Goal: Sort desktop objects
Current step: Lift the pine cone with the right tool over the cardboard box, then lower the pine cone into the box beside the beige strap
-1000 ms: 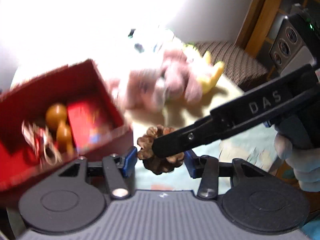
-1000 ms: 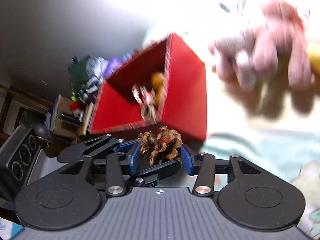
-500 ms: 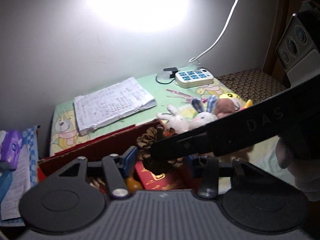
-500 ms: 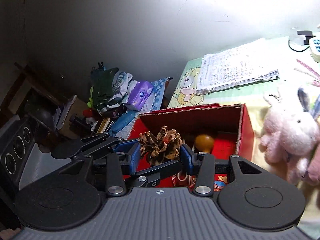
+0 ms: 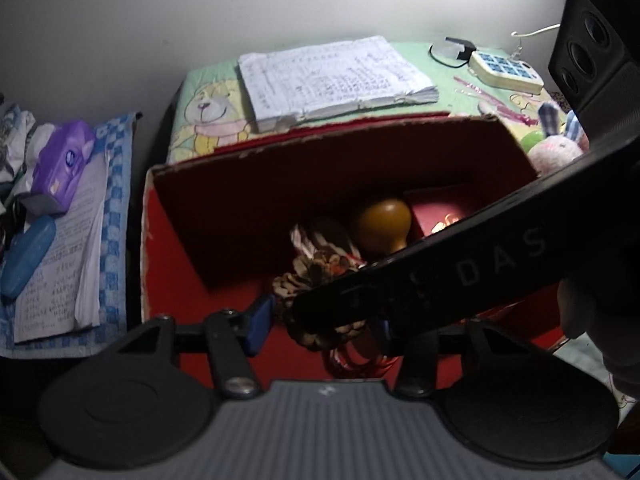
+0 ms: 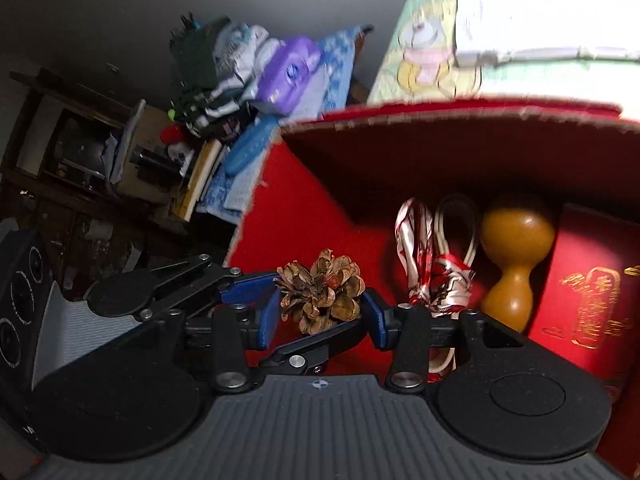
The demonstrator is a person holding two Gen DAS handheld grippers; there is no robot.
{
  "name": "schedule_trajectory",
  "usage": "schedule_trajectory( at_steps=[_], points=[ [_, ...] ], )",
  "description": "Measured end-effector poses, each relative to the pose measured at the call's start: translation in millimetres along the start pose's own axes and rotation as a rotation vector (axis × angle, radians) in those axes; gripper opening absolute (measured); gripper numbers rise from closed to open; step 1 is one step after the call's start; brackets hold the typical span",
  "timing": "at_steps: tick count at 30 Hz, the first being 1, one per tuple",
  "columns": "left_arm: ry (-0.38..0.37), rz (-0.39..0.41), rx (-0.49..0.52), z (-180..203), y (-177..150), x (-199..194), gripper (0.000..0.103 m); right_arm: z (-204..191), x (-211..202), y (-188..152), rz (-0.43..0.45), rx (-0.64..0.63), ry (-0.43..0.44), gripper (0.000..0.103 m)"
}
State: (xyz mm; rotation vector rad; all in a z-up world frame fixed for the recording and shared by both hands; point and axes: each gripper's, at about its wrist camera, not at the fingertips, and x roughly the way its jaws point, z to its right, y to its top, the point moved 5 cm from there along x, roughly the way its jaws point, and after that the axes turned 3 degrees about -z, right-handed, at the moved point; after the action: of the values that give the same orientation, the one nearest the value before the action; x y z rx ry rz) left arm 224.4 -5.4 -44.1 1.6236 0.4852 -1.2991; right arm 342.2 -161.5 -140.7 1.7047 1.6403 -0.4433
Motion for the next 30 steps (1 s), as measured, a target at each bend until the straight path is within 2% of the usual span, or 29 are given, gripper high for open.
schedule_trajectory(
  at_steps=[6, 13, 17, 21, 30],
  points=[
    [0.022, -0.118, 0.016, -8, -15, 30, 0.048, 7, 35, 0, -0.118, 0.032, -0.04, 0.05],
    [0.016, -0.211, 0.02, -12, -23, 49, 0.049, 12, 53, -1, -0.211, 0.049, -0.074, 0.05],
    [0.014, -0.237, 0.03, -11, -25, 51, 0.05, 15, 54, -4, -0.249, 0.062, -0.062, 0.05],
    [0.029, -0.256, 0.042, -11, -31, 52, 0.057, 16, 59, -7, -0.3, 0.064, -0.06, 0.051],
    [0.034, -0.251, 0.032, -9, -31, 45, 0.064, 16, 52, -8, -0.297, 0.058, -0.037, 0.053]
  ],
)
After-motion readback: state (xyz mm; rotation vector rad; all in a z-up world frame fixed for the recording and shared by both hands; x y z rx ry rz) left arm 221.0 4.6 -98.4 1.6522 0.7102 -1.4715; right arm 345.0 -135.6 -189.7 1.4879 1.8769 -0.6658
